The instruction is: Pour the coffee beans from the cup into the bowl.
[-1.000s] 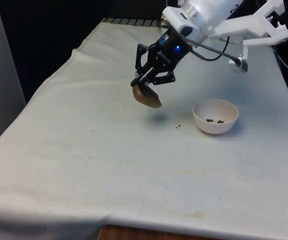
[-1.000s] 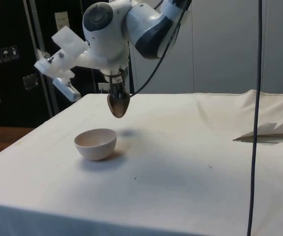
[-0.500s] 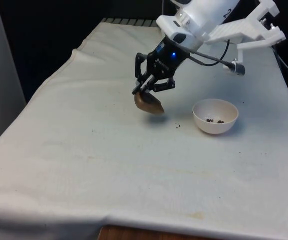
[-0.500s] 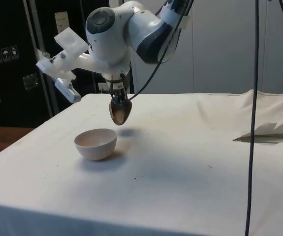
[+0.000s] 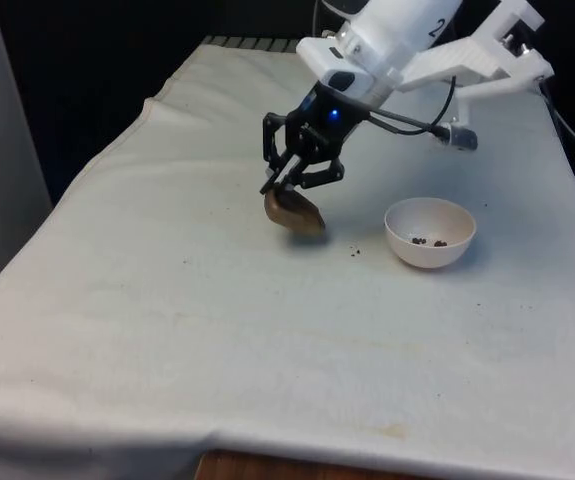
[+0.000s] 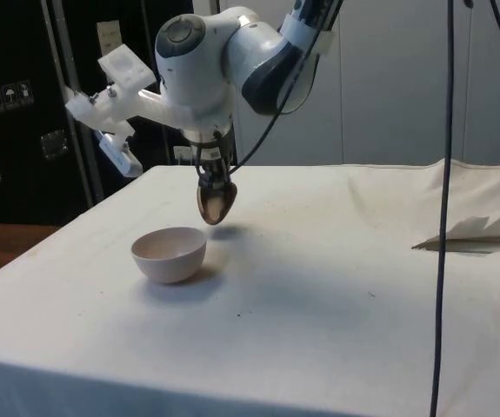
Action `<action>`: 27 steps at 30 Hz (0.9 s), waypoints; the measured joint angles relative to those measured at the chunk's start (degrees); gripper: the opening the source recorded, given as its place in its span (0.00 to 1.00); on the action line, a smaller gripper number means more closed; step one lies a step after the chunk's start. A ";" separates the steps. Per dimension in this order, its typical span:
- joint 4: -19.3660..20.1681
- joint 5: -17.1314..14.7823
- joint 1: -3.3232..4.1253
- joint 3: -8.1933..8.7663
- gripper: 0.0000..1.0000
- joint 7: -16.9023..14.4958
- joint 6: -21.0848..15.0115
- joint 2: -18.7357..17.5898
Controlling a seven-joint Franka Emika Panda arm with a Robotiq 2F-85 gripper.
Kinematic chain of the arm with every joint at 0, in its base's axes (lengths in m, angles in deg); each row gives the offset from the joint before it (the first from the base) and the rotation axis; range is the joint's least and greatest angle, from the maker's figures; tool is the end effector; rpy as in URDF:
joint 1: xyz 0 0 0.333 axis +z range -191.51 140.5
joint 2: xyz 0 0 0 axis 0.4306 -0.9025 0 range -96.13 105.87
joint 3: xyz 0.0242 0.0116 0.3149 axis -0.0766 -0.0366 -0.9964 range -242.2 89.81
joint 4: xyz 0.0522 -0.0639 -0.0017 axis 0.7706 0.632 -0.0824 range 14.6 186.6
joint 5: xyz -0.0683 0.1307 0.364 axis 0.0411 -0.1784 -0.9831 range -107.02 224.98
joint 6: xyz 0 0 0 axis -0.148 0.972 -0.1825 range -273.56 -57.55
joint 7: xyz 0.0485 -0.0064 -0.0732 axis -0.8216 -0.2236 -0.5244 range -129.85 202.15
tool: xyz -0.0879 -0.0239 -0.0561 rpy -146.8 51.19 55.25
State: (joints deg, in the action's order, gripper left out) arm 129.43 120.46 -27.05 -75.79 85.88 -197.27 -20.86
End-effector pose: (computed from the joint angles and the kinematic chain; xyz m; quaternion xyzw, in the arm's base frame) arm 0.5796 -0.0236 0.2029 0.9468 -0.0130 0.0885 0.3093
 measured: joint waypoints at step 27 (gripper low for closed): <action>0.74 -10.08 -0.06 4.30 0.00 -8.59 -1.43 4.70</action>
State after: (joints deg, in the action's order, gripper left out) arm 130.18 110.38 -27.11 -71.50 77.29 -198.70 -16.16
